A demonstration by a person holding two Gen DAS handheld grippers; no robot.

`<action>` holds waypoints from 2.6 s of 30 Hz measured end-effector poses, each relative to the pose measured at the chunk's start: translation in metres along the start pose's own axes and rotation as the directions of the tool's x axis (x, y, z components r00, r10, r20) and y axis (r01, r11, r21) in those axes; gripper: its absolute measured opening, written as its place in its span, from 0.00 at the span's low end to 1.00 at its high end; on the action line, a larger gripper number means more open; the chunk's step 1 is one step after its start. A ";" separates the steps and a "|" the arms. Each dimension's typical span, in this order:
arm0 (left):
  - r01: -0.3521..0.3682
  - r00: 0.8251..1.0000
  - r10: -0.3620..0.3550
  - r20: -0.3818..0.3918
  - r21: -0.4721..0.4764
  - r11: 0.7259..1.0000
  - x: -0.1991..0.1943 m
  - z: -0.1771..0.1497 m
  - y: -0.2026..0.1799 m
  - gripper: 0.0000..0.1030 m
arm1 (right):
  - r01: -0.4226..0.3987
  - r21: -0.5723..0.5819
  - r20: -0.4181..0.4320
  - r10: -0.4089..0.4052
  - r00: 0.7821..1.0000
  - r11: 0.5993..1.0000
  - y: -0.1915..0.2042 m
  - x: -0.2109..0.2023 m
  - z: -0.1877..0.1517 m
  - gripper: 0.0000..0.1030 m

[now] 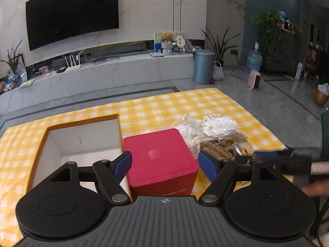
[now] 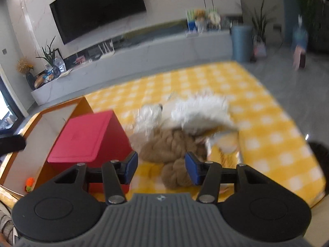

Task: Organize soft objects
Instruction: 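Grasp the fluffy brown plush with the right tool, then grasp the Deeyeo snack packet with the left tool while the right lifts the plush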

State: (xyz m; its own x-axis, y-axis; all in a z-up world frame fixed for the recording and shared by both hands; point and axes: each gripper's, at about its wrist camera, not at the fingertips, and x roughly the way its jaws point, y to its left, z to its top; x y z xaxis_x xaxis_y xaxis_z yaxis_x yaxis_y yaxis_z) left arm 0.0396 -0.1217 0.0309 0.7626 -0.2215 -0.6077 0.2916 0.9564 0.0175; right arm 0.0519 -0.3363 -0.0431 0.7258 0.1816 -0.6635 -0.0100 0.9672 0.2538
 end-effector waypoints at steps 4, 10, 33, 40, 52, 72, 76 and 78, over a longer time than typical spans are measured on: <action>-0.005 1.000 0.006 -0.022 0.028 1.000 0.022 0.005 -0.016 0.84 | 0.058 -0.029 -0.050 -0.060 0.997 0.998 0.003 0.023 -0.007 0.54; -0.059 0.995 0.062 -0.077 0.038 0.998 0.035 -0.001 -0.019 0.84 | 0.146 -0.149 -0.110 -0.164 0.980 0.978 0.017 0.059 -0.007 0.71; -0.040 0.995 0.037 -0.097 -0.029 0.999 0.023 -0.013 0.013 0.84 | 0.145 -0.225 -0.175 -0.186 0.967 0.963 0.026 0.084 -0.006 0.50; -0.027 0.993 0.018 -0.113 -0.077 0.997 0.028 -0.015 0.025 0.84 | -0.032 -0.139 -0.228 0.000 0.974 0.990 0.022 0.072 -0.011 0.55; -0.028 0.992 0.020 -0.123 -0.068 0.997 0.024 -0.016 0.029 0.84 | 0.009 -0.209 -0.205 -0.053 0.977 0.978 0.031 0.073 -0.012 0.50; 0.216 0.956 -0.206 -0.208 0.026 0.976 0.060 0.028 -0.050 0.84 | 0.123 0.148 0.111 -0.140 0.984 0.981 -0.067 -0.032 -0.007 0.50; 0.215 0.948 -0.189 -0.257 0.077 0.974 0.089 0.029 -0.074 0.84 | 0.138 0.201 0.105 -0.161 0.981 0.970 -0.080 -0.032 -0.009 0.50; 0.224 0.948 -0.191 -0.255 0.109 0.968 0.100 0.028 -0.087 0.84 | 0.149 0.222 0.108 -0.176 0.978 0.964 -0.084 -0.033 -0.011 0.50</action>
State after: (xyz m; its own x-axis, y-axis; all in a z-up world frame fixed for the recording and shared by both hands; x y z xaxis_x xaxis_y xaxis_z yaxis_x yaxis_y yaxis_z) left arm 0.1064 -0.2323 -0.0096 0.5202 -0.3440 -0.7817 0.5164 0.8557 -0.0329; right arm 0.0216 -0.4219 -0.0505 0.7863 -0.0121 -0.6177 0.2514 0.9196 0.3019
